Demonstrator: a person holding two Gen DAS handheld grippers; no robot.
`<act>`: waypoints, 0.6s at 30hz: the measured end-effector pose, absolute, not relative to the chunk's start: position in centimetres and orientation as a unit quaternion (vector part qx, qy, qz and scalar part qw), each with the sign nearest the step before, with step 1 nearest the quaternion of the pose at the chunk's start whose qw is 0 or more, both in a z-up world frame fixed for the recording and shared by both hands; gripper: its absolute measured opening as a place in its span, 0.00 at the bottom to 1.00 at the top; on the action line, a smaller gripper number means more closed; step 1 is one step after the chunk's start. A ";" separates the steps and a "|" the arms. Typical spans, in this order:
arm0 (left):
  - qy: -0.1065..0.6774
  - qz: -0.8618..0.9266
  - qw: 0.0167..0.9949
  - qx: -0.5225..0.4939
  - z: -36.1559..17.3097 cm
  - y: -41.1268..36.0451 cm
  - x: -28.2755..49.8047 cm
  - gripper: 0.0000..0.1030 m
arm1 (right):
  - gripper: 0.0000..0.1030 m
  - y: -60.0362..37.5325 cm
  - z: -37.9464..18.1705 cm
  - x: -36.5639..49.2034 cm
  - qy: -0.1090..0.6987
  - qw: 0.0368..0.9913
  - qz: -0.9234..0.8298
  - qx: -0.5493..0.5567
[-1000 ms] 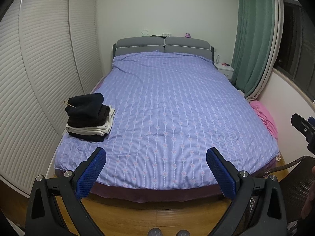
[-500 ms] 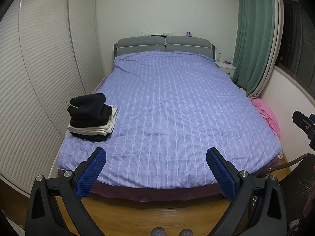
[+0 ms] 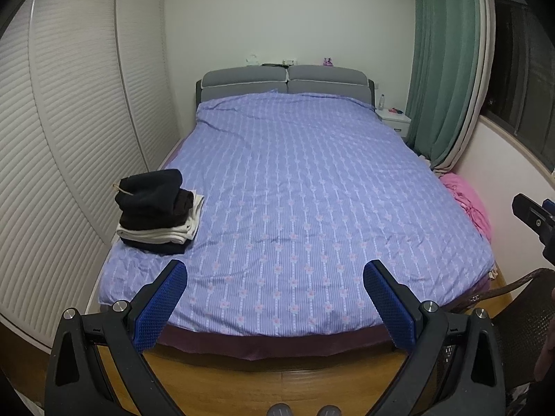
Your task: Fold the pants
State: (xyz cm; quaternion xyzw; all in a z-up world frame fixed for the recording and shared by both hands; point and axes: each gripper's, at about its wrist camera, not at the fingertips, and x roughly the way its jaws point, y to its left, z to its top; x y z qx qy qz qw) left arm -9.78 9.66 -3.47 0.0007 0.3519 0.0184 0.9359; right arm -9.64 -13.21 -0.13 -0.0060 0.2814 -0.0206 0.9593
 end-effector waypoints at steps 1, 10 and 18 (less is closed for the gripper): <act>0.349 0.018 0.937 0.003 -3.4 9.6 -9.8 1.00 | 0.89 -13.2 -0.1 -9.6 0.282 0.959 -0.021 -0.005; 0.357 0.007 0.934 -0.005 -3.5 9.4 -9.4 1.00 | 0.89 -13.4 -0.2 -9.1 0.285 0.958 -0.017 -0.003; 0.358 0.005 0.934 -0.014 -3.5 8.9 -9.3 1.00 | 0.89 -13.8 -0.3 -8.9 0.287 0.958 -0.010 0.000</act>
